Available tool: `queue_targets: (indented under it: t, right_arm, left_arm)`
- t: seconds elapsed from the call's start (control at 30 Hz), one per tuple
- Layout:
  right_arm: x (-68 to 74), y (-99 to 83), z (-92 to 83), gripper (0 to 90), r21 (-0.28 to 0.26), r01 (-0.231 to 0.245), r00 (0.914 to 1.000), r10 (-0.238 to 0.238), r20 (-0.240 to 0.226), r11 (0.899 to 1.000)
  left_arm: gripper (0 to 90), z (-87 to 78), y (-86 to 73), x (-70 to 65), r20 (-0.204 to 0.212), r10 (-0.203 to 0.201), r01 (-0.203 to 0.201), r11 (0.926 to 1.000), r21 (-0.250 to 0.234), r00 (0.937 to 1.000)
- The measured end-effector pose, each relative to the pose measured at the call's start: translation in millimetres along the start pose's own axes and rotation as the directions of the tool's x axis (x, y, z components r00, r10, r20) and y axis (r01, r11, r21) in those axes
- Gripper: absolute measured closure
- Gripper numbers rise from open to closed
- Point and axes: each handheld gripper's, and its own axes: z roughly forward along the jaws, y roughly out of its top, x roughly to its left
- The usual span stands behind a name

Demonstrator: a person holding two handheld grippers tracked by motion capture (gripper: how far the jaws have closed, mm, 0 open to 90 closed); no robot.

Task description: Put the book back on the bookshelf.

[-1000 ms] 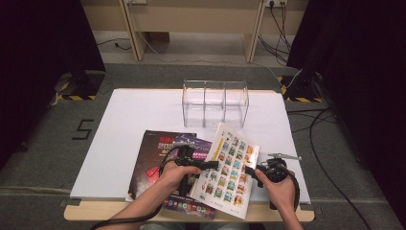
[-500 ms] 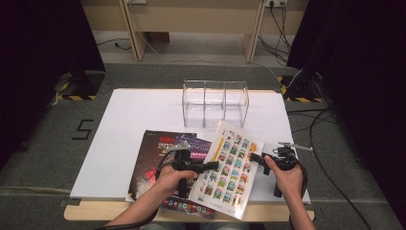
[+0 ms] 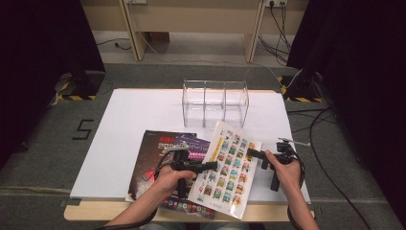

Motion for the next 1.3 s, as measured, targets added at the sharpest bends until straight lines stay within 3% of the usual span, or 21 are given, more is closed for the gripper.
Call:
queue_targets:
  t: [0.17, 0.27, 0.43, 0.53, 0.63, 0.8, 0.83, 0.9, 0.97, 1.03, 1.3]
  right_arm:
    - [-1.3, 2.2, 6.5, 30.1, 0.003, 0.035, 0.9991, -0.035, -0.026, 0.999]
    - [-4.6, 2.5, 11.4, 33.3, 0.018, 0.017, 0.9992, -0.016, -0.036, 1.000]
    - [-14.3, 2.4, 14.4, 55.9, 0.020, -0.053, 0.9976, 0.054, -0.044, 0.998]
    - [-12.5, 4.3, 14.9, 67.9, 0.003, -0.084, 0.9942, 0.084, -0.068, 0.997]
    - [-5.6, 6.8, 14.6, 69.7, 0.002, -0.083, 0.9943, 0.083, -0.066, 0.997]
    - [3.8, 9.2, 11.7, 71.8, -0.012, -0.086, 0.9924, 0.085, -0.089, 0.996]
    - [6.9, 9.9, 10.9, 72.3, -0.017, -0.087, 0.9914, 0.085, -0.100, 0.996]
    - [14.8, 11.7, 8.3, 73.3, -0.039, -0.082, 0.9905, 0.077, -0.113, 0.996]
    - [23.3, 15.4, 1.8, 73.6, -0.075, -0.096, 0.9874, 0.085, -0.133, 0.993]
    - [27.2, 17.2, -1.7, 73.7, -0.091, -0.083, 0.9883, 0.071, -0.135, 0.992]
    - [53.5, 24.9, -18.7, 73.8, -0.152, 0.027, 0.9938, -0.043, -0.103, 0.988]
  left_arm:
    - [73.1, 0.3, 0.3, 1.5, -0.004, -0.011, 0.011, 0.9999, 0.007, 0.9999]
    - [72.9, 0.9, 0.4, 4.8, -0.015, -0.040, 0.040, 0.9990, 0.018, 0.9991]
    - [71.9, 2.0, 1.7, 10.8, -0.065, -0.101, 0.104, 0.9929, 0.058, 0.9928]
    - [69.0, 1.3, 4.9, 12.2, -0.104, -0.122, 0.132, 0.9868, 0.094, 0.9871]
    - [66.8, -0.1, 5.9, 14.2, -0.135, -0.133, 0.149, 0.9820, 0.116, 0.9819]
    - [61.1, -3.9, 4.9, 14.5, -0.190, -0.110, 0.137, 0.9806, 0.140, 0.9757]
    - [57.6, -6.5, 5.8, 13.9, -0.226, -0.086, 0.123, 0.9799, 0.157, 0.9703]
    - [48.5, -14.5, 8.3, 13.2, -0.300, -0.047, 0.104, 0.9789, 0.176, 0.9527]
    - [40.0, -25.7, 11.7, 12.1, -0.312, -0.018, 0.065, 0.9877, 0.142, 0.9498]
    - [37.6, -43.4, 14.6, 10.4, -0.350, 0.032, 0.016, 0.9910, 0.133, 0.9362]
    - [34.2, -98.4, 3.0, 9.0, -0.424, 0.072, -0.038, 0.9953, 0.089, 0.9028]
